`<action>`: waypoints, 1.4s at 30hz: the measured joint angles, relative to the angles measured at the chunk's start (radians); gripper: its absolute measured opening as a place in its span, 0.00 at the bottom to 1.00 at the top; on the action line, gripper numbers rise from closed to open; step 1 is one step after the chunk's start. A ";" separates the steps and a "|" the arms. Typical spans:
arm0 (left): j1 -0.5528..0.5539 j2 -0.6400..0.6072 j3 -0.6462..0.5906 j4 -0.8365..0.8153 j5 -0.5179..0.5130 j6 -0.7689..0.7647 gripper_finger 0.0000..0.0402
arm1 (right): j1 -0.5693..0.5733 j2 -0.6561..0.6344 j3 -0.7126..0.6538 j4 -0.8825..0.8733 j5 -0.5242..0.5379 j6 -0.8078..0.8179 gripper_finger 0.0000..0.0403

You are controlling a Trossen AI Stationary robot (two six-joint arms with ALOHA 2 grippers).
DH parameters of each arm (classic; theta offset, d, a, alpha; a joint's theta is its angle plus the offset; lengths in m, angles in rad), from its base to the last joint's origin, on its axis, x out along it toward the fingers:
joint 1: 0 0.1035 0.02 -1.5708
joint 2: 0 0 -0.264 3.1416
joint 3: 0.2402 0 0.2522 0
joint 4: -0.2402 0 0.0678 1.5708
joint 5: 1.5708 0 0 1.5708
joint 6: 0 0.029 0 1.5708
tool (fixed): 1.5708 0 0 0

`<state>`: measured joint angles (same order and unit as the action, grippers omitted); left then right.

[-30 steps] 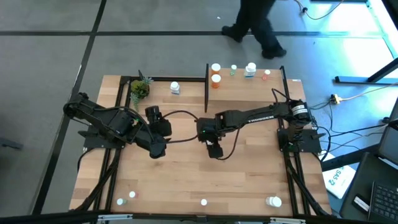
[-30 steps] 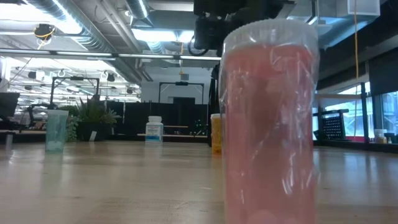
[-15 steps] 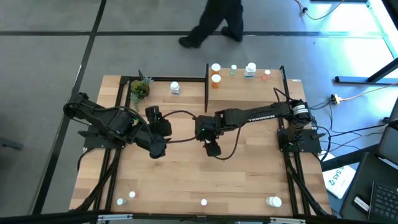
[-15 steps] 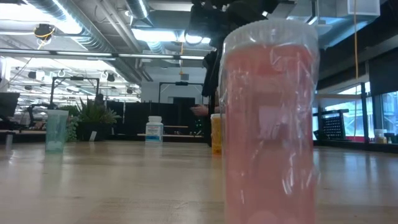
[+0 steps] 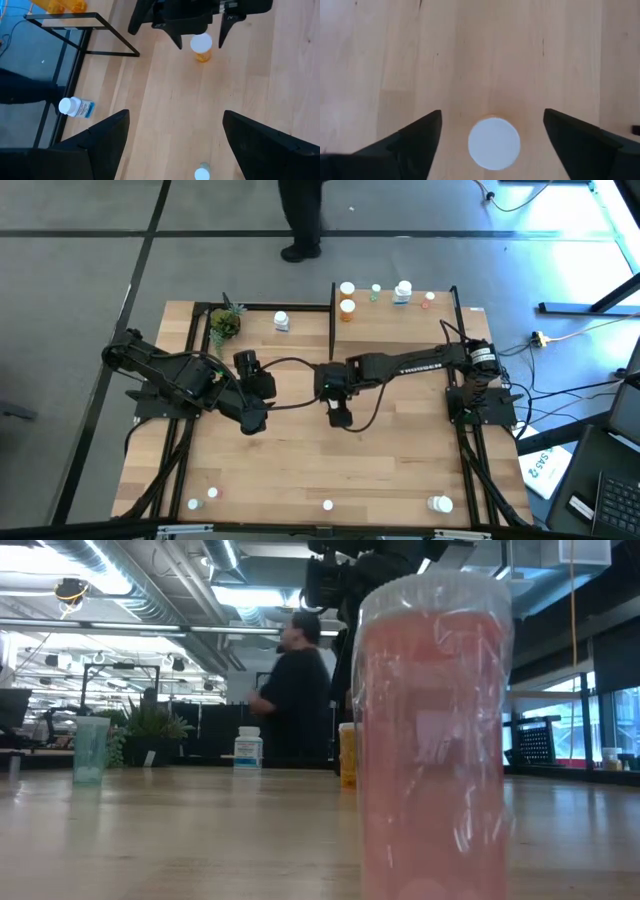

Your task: Pick and place medicine bottles onto shelf by color

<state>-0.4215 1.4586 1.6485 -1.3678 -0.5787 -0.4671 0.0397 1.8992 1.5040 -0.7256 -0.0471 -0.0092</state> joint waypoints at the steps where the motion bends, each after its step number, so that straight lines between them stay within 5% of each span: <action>1: 0.000 0.000 0.000 0.000 0.000 0.000 0.79 | -0.001 0.000 0.000 -0.002 0.001 -0.004 0.88; 10: 0.000 0.000 0.000 0.000 0.000 0.000 0.79 | 0.001 0.000 0.000 -0.091 0.039 0.054 0.93; 42: 0.000 0.000 0.000 0.015 0.000 0.000 0.79 | -0.011 0.071 -0.073 0.019 0.066 -0.010 0.93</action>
<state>-0.4217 1.4586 1.6485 -1.3523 -0.5785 -0.4671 0.0288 1.9707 1.4311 -0.7069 0.0189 -0.0189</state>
